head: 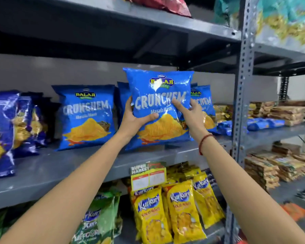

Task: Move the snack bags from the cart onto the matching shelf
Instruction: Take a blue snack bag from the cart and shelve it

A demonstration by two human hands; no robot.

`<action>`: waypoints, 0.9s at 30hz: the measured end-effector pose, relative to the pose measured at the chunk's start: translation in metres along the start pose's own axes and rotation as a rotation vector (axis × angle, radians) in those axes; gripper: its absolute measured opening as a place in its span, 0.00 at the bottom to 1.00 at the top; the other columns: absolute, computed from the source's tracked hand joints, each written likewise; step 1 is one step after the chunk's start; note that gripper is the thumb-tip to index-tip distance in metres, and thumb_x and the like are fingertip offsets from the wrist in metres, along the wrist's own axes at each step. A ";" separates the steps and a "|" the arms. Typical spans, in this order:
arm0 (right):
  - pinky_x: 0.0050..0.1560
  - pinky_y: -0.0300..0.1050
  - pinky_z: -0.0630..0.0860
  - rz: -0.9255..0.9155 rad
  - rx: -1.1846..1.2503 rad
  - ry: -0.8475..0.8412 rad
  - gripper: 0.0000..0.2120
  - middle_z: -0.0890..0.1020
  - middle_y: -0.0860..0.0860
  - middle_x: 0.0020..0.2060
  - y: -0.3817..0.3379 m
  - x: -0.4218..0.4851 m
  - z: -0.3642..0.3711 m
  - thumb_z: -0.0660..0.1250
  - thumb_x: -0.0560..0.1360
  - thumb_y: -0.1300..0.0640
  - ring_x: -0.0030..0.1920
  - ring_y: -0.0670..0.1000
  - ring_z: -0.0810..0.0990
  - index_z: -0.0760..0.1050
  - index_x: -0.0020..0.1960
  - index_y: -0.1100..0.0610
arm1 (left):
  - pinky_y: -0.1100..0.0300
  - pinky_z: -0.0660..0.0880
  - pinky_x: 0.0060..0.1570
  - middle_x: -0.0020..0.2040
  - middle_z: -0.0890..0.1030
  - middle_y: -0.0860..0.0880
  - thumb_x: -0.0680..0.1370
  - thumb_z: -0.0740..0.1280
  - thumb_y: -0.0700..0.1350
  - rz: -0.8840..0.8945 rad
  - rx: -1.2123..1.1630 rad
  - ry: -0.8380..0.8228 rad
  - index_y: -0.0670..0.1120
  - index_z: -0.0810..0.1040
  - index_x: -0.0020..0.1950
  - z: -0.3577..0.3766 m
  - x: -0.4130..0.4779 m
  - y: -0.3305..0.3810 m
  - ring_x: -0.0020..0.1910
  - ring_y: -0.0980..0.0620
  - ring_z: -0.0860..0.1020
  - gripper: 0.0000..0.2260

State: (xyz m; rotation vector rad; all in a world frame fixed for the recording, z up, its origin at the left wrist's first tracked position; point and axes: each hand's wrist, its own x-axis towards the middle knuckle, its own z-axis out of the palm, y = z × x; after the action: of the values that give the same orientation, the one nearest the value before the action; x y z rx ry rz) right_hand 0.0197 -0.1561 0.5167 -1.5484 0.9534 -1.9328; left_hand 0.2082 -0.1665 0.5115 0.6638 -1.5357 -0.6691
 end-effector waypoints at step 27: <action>0.48 0.49 0.78 0.015 -0.158 0.199 0.18 0.79 0.52 0.43 0.051 -0.010 -0.039 0.65 0.76 0.46 0.40 0.47 0.79 0.73 0.60 0.56 | 0.53 0.58 0.68 0.70 0.66 0.42 0.70 0.71 0.49 0.282 0.618 0.392 0.45 0.66 0.69 0.067 -0.016 -0.016 0.70 0.43 0.62 0.29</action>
State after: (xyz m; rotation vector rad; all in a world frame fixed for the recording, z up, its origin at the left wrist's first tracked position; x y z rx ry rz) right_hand -0.0180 -0.1731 0.4672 -1.4464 1.2238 -2.0728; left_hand 0.1427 -0.1629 0.4846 0.9467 -1.4196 0.1650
